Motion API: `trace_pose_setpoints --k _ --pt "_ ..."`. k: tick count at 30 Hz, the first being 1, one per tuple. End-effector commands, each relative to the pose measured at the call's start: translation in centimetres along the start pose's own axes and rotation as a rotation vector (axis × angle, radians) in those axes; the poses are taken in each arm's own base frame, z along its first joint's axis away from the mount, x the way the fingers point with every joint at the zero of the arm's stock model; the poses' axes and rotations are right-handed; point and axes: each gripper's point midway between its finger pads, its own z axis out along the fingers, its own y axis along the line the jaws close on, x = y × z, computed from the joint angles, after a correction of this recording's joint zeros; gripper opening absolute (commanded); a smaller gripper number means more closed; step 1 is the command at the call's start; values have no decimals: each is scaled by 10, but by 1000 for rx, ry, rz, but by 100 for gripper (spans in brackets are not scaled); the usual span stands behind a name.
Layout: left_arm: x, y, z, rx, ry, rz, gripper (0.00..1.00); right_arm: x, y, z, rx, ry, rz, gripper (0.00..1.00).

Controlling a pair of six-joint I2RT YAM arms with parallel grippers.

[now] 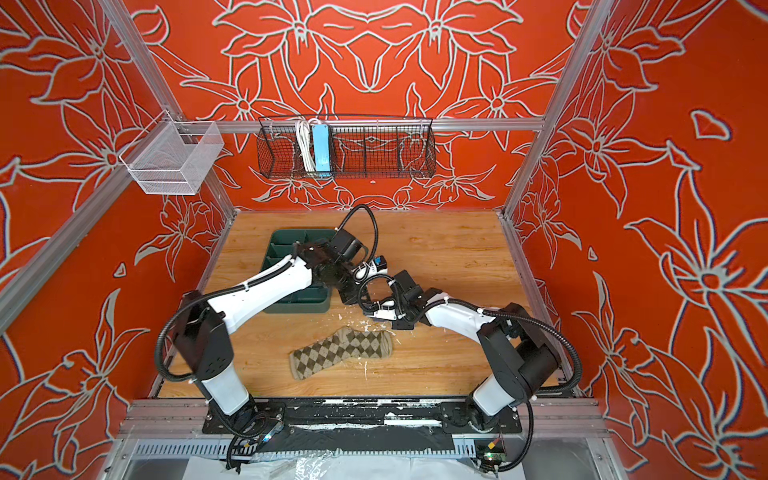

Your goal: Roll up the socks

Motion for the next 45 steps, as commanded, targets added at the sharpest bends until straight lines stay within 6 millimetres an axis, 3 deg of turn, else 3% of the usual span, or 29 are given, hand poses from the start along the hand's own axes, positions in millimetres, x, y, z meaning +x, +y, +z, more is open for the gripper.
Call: trace_pose_setpoints --k 1,4,6,8,12,14,19,24,30,33,37,40,43,45 --pt "-8 42 -46 -317 -170 -55 43 20 50 -6 -288 38 126 0" --pt "-5 50 -92 -494 -312 -31 43 14 49 -17 -417 -28 232 0" --pt "-2 31 -103 -497 -353 93 43 12 49 -23 -518 -65 317 0" --pt "3 6 -100 -499 -336 280 43 11 43 -24 -597 -91 408 0" --pt "10 -47 -59 -524 -261 757 52 20 39 -18 -733 -85 546 0" --pt "10 -62 -31 -500 -219 884 54 30 39 -13 -772 -48 593 0" --pt "-9 -64 40 -493 -117 926 53 36 37 -6 -768 -49 615 0" --pt "-29 -58 89 -582 -128 970 56 34 32 -8 -751 -71 612 0" --pt "-18 -49 139 -587 -38 996 55 32 30 -9 -749 -86 608 0" --pt "-8 -54 155 -528 -16 971 47 29 27 -10 -743 -102 605 0" --pt "15 -52 169 -477 50 934 20 21 20 -17 -716 -159 597 0" --pt "33 -45 169 -440 108 885 3 12 7 -29 -652 -221 578 0" --pt "42 -35 156 -393 137 790 0 1 -9 -48 -563 -314 572 0" --pt "47 -31 147 -334 150 730 0 -3 -21 -59 -499 -357 598 10"
